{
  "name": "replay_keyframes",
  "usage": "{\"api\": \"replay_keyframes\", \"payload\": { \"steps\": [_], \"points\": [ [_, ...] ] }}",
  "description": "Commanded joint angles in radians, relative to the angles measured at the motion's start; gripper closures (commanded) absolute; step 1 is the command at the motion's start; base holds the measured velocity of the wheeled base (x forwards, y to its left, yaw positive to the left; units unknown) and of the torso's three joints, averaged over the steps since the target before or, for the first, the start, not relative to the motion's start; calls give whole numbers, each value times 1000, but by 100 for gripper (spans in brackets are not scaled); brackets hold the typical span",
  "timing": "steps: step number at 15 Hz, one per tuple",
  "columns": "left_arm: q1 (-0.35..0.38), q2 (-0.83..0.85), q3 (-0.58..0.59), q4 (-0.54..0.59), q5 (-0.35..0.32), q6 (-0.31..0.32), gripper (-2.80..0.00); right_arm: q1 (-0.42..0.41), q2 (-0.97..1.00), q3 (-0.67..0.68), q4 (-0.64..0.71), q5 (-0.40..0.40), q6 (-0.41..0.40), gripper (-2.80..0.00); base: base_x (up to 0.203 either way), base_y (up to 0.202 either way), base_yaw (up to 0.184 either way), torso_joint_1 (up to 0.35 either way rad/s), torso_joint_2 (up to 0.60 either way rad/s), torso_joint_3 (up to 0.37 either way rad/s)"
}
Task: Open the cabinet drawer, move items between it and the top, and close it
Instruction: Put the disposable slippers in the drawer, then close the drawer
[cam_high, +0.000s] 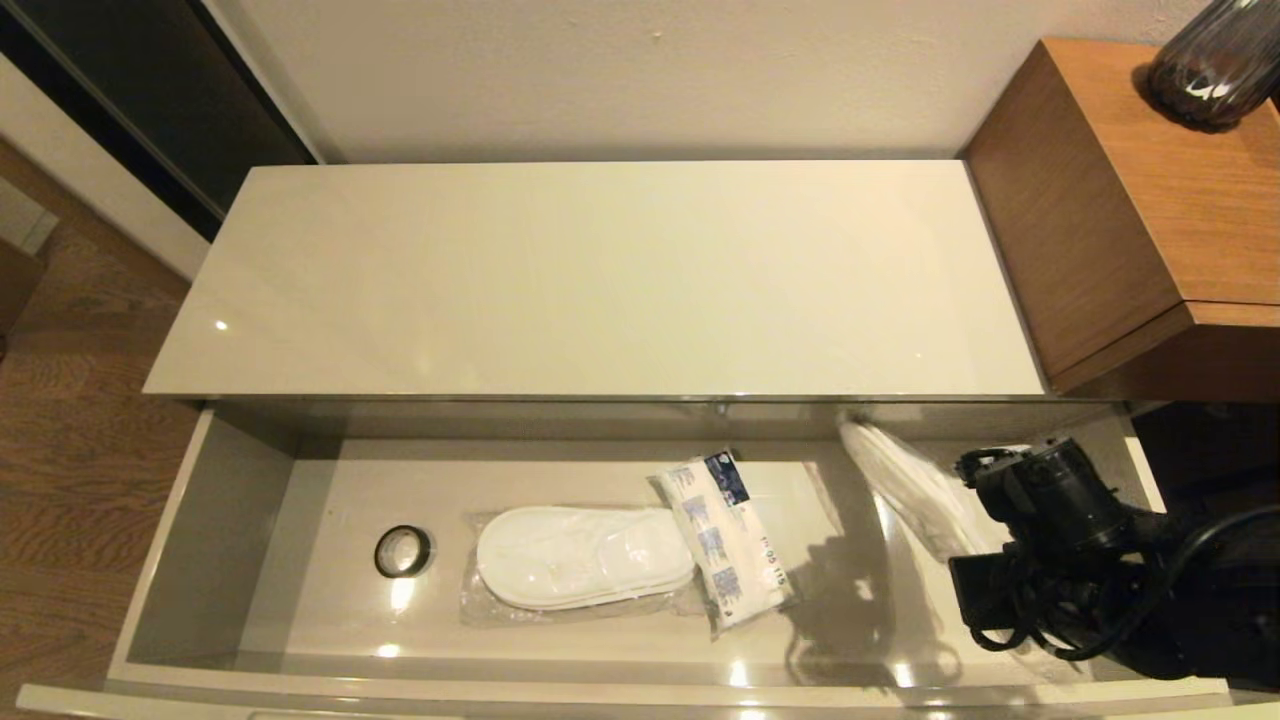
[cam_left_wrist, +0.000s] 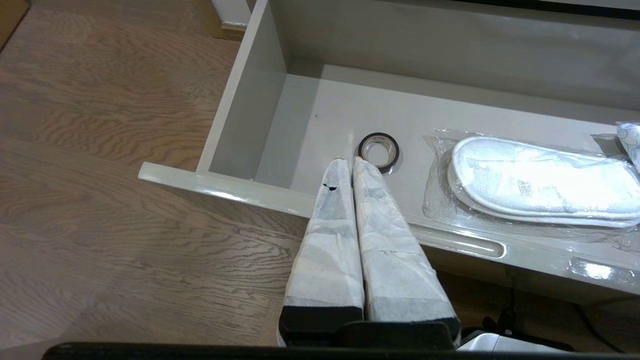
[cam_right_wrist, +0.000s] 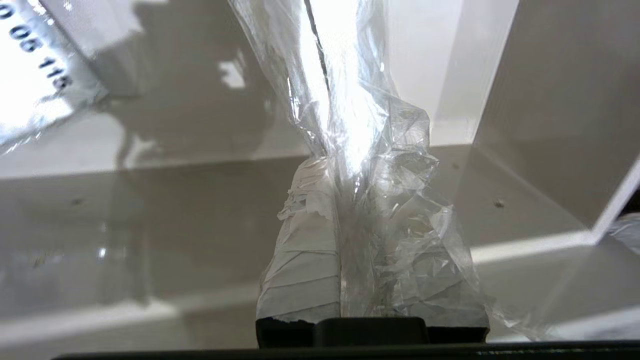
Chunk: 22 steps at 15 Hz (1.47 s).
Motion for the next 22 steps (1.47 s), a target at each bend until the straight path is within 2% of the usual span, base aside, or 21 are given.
{"api": "replay_keyframes", "payload": {
  "steps": [1,2,7,11,12,16,20,22],
  "points": [
    [0,-39,2,0,0,-1,0,-4,81,-33,-6,-17,-1,0,0,0,0,0,0,0],
    [0,-39,2,0,0,-1,0,-4,94,-42,-8,-24,-2,-280,0,0,0,0,0,0],
    [0,-39,2,-1,0,-1,0,-4,63,-47,1,-27,-19,-280,0,0,0,0,0,0],
    [0,-39,2,0,0,-1,0,-2,-116,-29,78,-25,-37,-280,0,0,0,0,0,0],
    [0,-39,2,0,0,-1,0,-3,-186,-29,135,-24,-38,0,0,0,0,0,0,0],
    [0,-39,2,0,0,-1,0,-16,-470,-44,386,-22,-32,0,0,0,0,0,0,0],
    [0,-39,2,-1,0,-1,0,-19,-760,-110,778,-20,-26,0,0,0,0,0,0,0],
    [0,-39,2,0,0,-1,0,-20,-872,-85,887,-18,-22,0,0,0,0,0,0,0]
  ]
}}
